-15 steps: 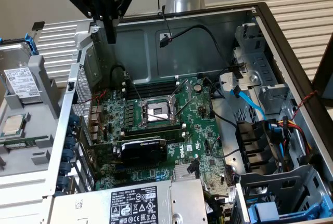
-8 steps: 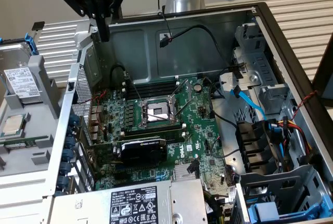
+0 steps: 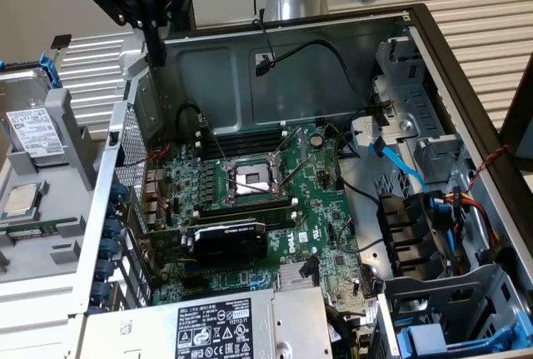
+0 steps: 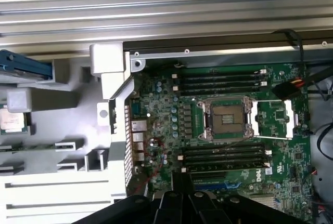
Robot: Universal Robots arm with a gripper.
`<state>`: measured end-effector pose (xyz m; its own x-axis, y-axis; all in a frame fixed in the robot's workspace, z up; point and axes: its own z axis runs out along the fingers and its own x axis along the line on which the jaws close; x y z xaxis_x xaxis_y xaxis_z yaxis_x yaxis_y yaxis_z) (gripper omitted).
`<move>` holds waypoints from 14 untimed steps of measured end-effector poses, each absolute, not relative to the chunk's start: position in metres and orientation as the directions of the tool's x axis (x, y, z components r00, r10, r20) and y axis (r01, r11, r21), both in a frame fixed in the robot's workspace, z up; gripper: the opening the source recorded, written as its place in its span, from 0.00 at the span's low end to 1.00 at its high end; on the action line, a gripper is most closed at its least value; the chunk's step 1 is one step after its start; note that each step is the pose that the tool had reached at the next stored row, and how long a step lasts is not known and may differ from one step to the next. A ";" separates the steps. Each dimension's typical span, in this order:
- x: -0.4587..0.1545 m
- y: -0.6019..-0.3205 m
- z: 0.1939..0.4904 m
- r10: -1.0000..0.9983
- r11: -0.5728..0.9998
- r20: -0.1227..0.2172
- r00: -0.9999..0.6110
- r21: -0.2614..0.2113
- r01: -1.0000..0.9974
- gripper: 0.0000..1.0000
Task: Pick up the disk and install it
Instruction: 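Reach for the disk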
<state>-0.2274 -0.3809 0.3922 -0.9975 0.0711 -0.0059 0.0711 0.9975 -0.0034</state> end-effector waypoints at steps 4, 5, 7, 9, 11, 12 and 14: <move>-0.244 -0.381 0.392 0.071 0.997 -0.008 -0.997 -0.003 0.071 0.11; -0.249 -0.381 0.392 0.071 0.997 -0.008 -0.997 -0.003 0.071 0.11; -0.258 -0.381 0.392 0.071 0.997 -0.008 -0.997 -0.003 0.071 0.11; -0.267 -0.381 0.392 0.071 0.997 -0.009 -0.997 -0.003 0.071 0.11; -0.276 -0.381 0.392 0.071 0.997 -0.009 -0.997 -0.001 0.071 0.11; -0.281 -0.381 0.392 0.071 0.997 -0.009 -0.997 0.001 0.071 0.11; -0.289 -0.380 0.392 0.071 0.997 -0.009 -0.997 0.003 0.071 0.11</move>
